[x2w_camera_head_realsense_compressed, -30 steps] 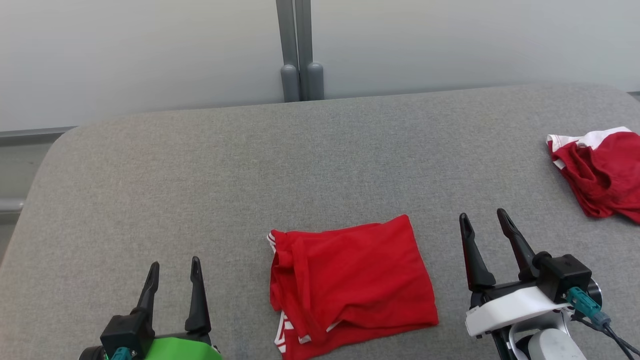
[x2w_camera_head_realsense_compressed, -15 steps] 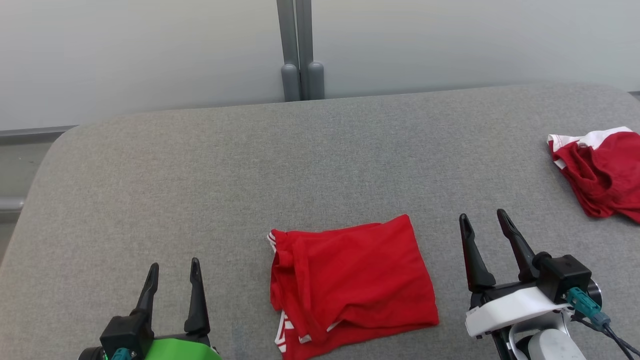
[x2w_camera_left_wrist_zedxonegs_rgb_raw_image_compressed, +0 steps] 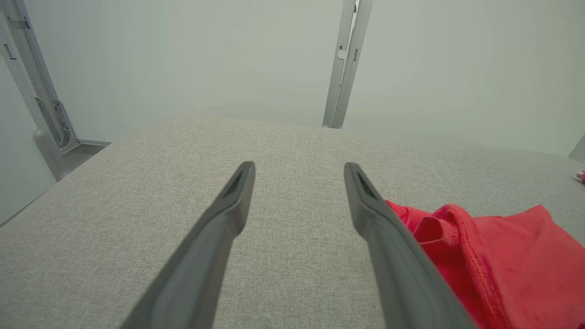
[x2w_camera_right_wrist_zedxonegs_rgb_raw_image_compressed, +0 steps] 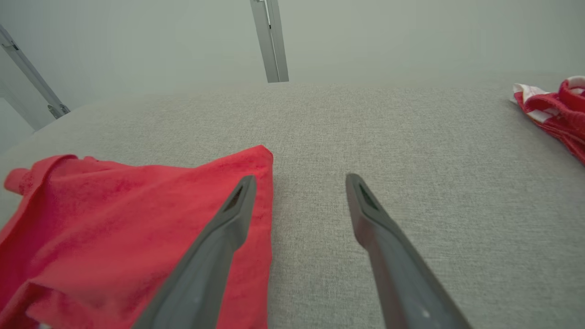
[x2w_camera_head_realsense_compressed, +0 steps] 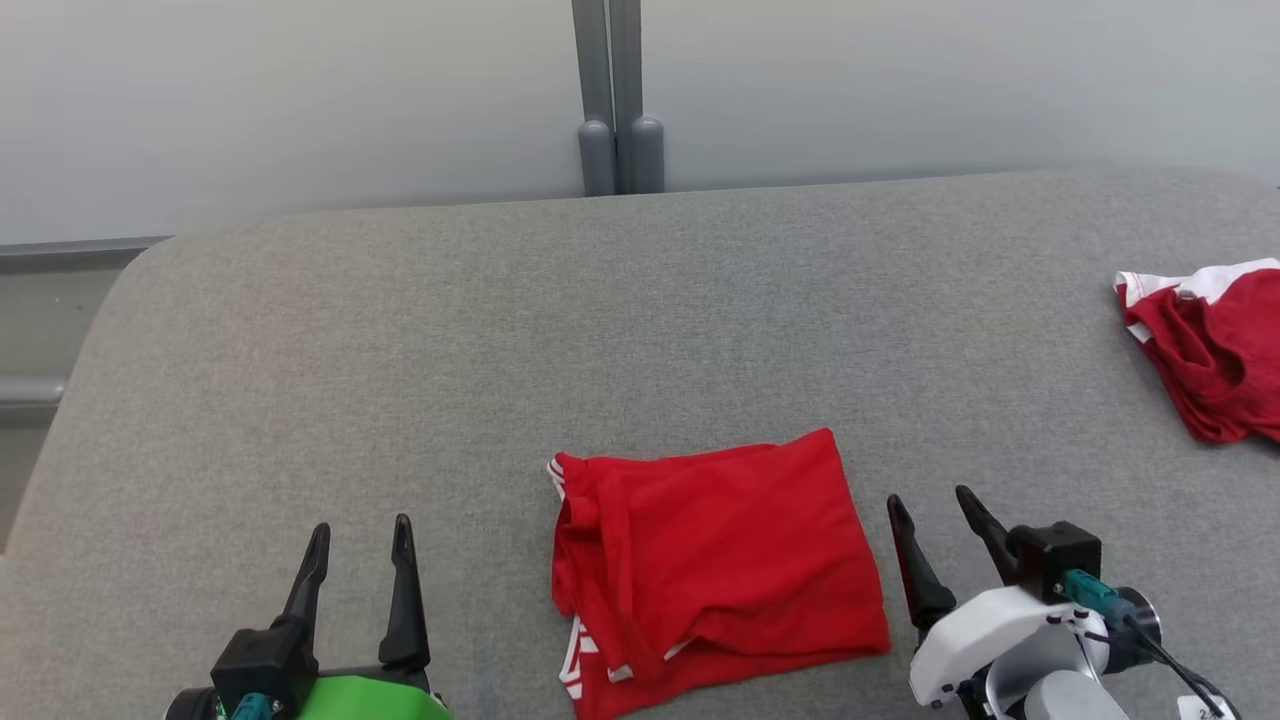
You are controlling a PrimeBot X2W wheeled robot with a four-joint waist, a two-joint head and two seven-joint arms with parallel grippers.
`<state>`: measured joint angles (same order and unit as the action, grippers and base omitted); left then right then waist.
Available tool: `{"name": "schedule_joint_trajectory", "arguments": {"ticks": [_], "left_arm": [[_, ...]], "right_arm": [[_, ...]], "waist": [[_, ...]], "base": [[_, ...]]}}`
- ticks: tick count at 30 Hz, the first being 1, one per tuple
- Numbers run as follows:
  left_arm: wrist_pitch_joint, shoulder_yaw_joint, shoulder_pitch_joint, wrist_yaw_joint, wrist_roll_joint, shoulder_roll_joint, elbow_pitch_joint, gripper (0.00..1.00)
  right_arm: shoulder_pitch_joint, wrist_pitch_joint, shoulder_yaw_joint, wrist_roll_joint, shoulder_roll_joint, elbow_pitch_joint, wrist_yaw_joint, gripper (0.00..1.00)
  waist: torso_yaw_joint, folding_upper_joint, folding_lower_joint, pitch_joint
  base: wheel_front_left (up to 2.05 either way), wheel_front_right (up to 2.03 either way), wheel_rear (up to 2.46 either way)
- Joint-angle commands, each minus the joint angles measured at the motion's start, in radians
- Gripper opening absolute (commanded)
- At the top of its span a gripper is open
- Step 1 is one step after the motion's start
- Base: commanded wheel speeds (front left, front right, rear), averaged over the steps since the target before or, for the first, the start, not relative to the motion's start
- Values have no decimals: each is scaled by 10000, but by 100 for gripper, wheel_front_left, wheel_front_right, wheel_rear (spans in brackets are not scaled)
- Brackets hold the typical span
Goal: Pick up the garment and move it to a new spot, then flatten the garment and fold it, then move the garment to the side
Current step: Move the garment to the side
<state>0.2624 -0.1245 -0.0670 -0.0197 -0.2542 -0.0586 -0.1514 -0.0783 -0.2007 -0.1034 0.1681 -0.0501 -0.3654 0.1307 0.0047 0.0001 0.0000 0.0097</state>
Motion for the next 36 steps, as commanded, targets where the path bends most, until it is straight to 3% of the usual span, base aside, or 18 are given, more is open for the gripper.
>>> {"name": "schedule_joint_trajectory", "arguments": {"ticks": [1,14,15,16,18,27,36], "left_arm": [[26,18,125,15,47,-10,2,100],[26,28,316,-28,82,37,131,100],[26,41,323,-27,86,41,138,100],[26,56,330,-35,93,43,148,100],[26,83,337,-45,90,48,169,100],[24,145,368,-31,176,56,282,100],[26,12,530,16,243,63,459,100]], "right_arm": [[-305,104,-73,-53,-8,-308,-1,100],[-1971,1629,-995,1269,-302,-3238,-1,100],[-2029,1702,-1092,1417,-323,-3328,0,87],[-2092,1754,-1200,1610,-352,-3424,0,48],[-2177,1821,-1397,1913,-392,-3535,0,2],[-2739,985,-1556,2502,-1006,-3384,-7,0],[-3231,474,-952,2304,-1927,-2996,-7,0]], "waist": [[190,-1,0,84],[1243,-1,0,424],[1276,-1,0,448],[1298,-1,0,468],[1310,-1,0,503],[722,-1,0,684],[-701,-1,0,1098]], "base": [[0,0,0],[0,0,0],[0,0,0],[0,0,0],[0,0,0],[0,0,0],[0,0,0]]}}
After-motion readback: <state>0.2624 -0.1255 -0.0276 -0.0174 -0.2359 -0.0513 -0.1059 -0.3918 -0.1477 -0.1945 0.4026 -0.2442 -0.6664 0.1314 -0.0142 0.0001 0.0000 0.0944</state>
